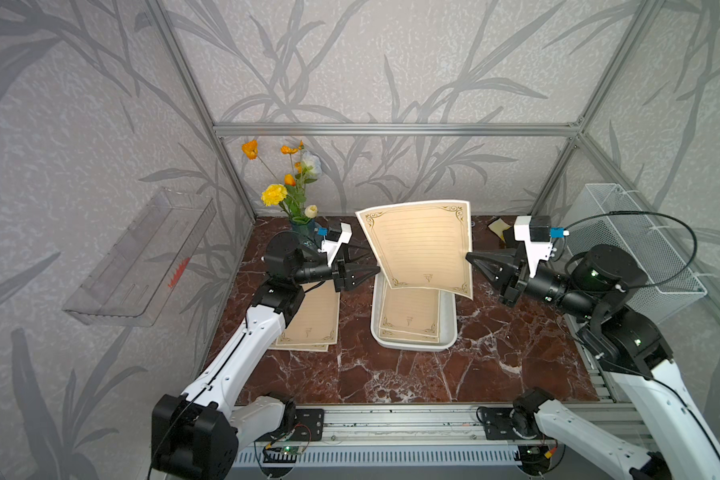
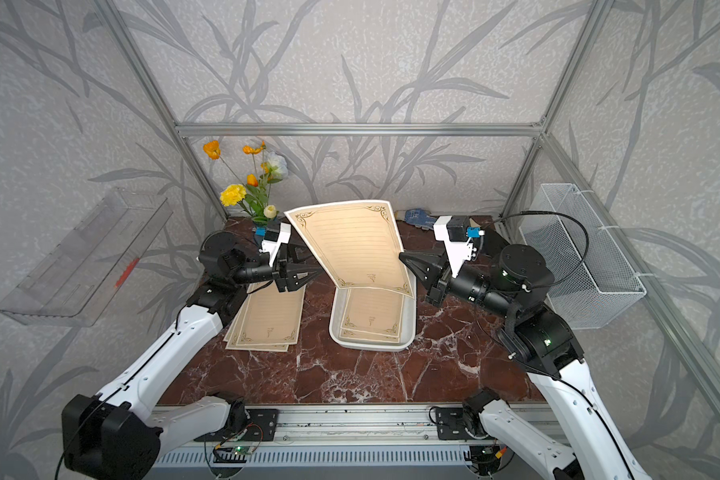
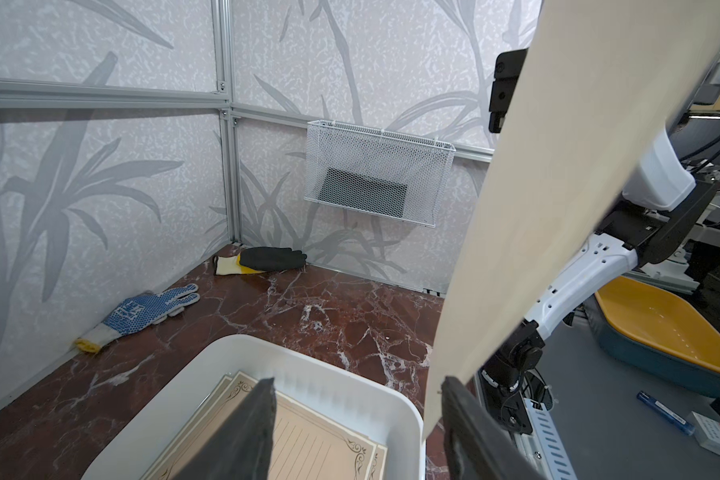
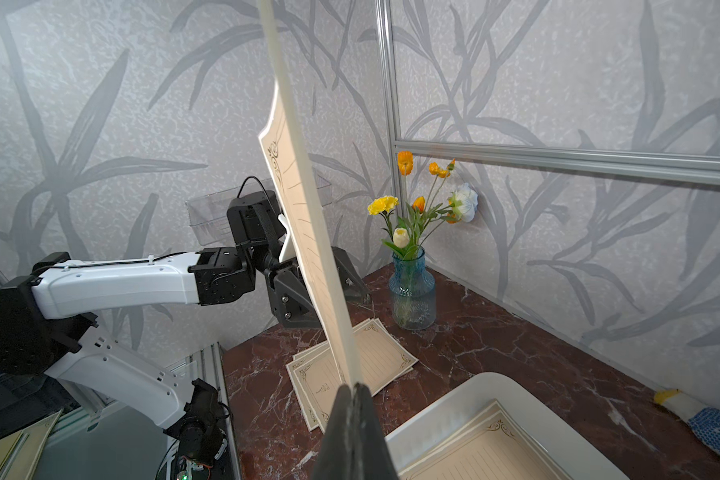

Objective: Take out the stationery paper from the storage box
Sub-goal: Pick up the stationery paper from the storage box.

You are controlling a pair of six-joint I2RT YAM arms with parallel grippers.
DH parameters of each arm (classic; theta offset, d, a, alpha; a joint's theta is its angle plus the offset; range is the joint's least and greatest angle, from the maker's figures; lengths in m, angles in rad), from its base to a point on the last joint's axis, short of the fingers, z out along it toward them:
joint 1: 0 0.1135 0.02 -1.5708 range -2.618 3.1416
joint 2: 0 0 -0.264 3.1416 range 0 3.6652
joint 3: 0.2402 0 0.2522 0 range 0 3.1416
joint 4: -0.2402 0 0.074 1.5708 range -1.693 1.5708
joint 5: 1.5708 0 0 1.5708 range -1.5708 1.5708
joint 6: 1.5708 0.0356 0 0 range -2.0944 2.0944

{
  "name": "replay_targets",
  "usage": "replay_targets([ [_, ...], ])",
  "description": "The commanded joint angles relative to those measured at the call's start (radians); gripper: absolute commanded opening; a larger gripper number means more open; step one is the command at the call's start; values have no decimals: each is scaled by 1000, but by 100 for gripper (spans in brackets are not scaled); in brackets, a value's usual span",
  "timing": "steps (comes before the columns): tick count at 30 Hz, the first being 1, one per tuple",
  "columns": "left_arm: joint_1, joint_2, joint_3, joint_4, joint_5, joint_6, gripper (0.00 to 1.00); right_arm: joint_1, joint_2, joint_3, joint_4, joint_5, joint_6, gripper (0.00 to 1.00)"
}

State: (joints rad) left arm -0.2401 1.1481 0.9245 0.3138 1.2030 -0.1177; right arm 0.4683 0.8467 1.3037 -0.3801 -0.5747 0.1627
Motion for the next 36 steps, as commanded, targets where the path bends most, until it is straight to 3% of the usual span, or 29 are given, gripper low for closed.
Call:
replay_targets([
  [1, 5, 0, 8, -10, 83, 51, 63, 3, -9, 22, -20, -37, -15, 0],
  [14, -45, 32, 93, -81, 223, 98, 61, 4, -11, -6, 53, -119, 28, 0],
  [20, -64, 17, 170, -283, 283, 220, 55, 4, -9, -27, 90, -142, 46, 0],
  [23, -64, 3, 169, -300, 271, 220, 52, 4, -14, -32, 86, -131, 42, 0],
  [28, -64, -16, 149, -294, 265, 220, 57, 4, -23, -32, 64, -79, 25, 0],
  [32, -64, -12, 164, -323, 327, 217, 59, 4, -24, -34, 42, -34, 7, 0],
  [36, -62, 6, 225, -593, 419, 424, 61, 4, -29, -34, 29, -10, -7, 0],
])
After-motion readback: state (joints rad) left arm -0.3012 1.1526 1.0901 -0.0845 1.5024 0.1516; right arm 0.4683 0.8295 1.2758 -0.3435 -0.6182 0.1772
